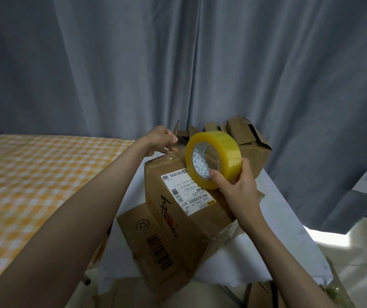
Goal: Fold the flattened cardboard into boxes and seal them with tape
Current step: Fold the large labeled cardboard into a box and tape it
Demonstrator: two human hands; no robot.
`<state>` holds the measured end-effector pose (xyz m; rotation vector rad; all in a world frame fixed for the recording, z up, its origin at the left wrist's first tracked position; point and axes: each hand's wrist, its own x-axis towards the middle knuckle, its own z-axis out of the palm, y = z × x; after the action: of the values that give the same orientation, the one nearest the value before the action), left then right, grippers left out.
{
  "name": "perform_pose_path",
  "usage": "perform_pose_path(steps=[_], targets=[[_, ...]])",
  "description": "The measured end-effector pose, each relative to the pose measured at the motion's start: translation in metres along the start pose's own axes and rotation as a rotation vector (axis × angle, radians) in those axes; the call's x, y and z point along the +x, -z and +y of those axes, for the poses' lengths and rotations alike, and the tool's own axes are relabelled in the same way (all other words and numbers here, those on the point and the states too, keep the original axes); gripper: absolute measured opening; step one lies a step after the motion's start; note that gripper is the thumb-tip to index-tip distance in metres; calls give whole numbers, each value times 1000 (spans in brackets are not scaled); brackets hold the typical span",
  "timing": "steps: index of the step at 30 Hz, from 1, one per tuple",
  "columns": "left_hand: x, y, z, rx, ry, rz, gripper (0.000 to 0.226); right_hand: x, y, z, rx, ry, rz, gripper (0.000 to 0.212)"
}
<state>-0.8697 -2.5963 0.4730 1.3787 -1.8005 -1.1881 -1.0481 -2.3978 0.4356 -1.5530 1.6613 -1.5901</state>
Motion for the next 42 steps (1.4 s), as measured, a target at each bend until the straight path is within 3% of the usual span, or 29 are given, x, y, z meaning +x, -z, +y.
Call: perform_pose_path(steps=[16, 22, 30, 34, 38, 42], targets=[[10, -3, -11, 108, 139, 103, 21, -3, 2, -4, 163, 24, -54, 37], [5, 5, -10, 134, 202, 33, 12, -3, 3, -3, 187, 12, -97, 37], [0, 7, -24, 78, 207, -1, 31, -4, 2, -3, 191, 12, -92, 39], [-4, 5, -32, 23, 110, 50, 43, -5, 2, -3, 181, 29, -80, 38], [-4, -4, -36, 102, -81, 164, 10, -6, 2, -2, 169, 38, -70, 38], [-8, -13, -36, 260, -209, 168, 17, -6, 0, -2, 164, 44, -57, 40]])
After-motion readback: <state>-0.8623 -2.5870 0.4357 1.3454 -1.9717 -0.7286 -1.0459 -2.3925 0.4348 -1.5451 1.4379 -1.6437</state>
